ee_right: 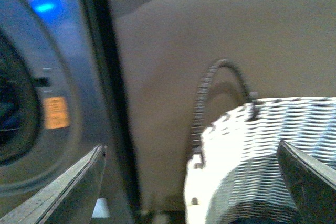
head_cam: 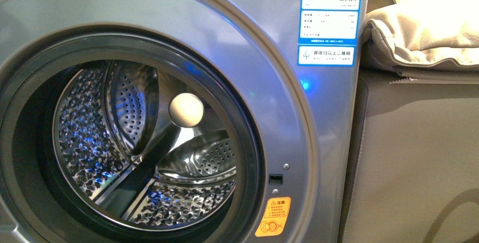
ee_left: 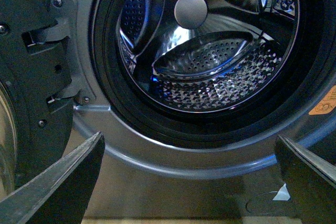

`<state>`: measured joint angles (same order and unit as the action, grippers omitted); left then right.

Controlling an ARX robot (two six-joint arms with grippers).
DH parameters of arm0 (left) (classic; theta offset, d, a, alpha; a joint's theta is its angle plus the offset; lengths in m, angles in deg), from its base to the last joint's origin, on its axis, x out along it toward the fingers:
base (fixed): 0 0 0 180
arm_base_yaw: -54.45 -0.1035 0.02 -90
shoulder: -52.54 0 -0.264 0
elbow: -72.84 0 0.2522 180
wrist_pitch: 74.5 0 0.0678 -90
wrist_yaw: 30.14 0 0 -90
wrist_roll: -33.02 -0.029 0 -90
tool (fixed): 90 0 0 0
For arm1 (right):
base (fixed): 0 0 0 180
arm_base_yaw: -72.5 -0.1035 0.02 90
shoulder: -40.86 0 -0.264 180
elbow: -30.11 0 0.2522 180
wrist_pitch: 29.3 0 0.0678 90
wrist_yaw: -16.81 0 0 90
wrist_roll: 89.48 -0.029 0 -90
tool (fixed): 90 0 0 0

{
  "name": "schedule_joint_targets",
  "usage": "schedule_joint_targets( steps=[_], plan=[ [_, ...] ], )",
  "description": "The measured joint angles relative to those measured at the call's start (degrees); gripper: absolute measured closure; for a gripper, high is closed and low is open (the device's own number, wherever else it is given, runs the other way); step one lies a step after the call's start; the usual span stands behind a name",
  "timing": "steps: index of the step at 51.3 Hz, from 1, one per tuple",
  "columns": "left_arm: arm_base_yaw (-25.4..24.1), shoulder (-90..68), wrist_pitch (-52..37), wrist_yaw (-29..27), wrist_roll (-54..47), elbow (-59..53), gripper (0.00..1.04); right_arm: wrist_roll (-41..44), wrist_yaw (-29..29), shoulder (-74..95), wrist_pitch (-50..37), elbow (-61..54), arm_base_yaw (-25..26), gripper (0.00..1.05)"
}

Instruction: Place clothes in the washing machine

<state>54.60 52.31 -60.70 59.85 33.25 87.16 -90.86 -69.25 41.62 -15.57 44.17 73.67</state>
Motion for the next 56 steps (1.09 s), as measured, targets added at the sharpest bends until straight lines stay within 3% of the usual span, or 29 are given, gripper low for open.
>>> schedule_joint_targets(
  steps=[5,9,30,36,42,47,56],
  plan=[
    [0.0,0.0,0.0,0.02,-0.02,0.0,0.07,-5.2,17.31,2.91,-0.13,0.04,6.03,0.07],
    [0.0,0.0,0.0,0.0,0.0,0.0,0.07,-7.52,25.38,6.01,-2.69,0.33,10.03,0.07],
    [0.0,0.0,0.0,0.02,-0.02,0.0,0.07,-10.05,46.14,29.79,-27.98,8.33,37.62,0.07],
    [0.0,0.0,0.0,0.0,-0.02,0.0,0.07,-8.98,48.65,39.04,-32.06,11.72,44.59,0.07],
    [0.0,0.0,0.0,0.02,0.0,0.0,0.07,-1.55,48.41,55.25,-24.15,18.73,51.19,0.07],
    [0.0,0.0,0.0,0.02,-0.02,0.0,0.07,3.93,45.46,67.12,-20.92,22.93,52.81,0.07],
    [0.0,0.0,0.0,0.02,-0.02,0.0,0.07,10.78,36.41,90.73,-24.55,31.85,52.24,0.07]
  ],
)
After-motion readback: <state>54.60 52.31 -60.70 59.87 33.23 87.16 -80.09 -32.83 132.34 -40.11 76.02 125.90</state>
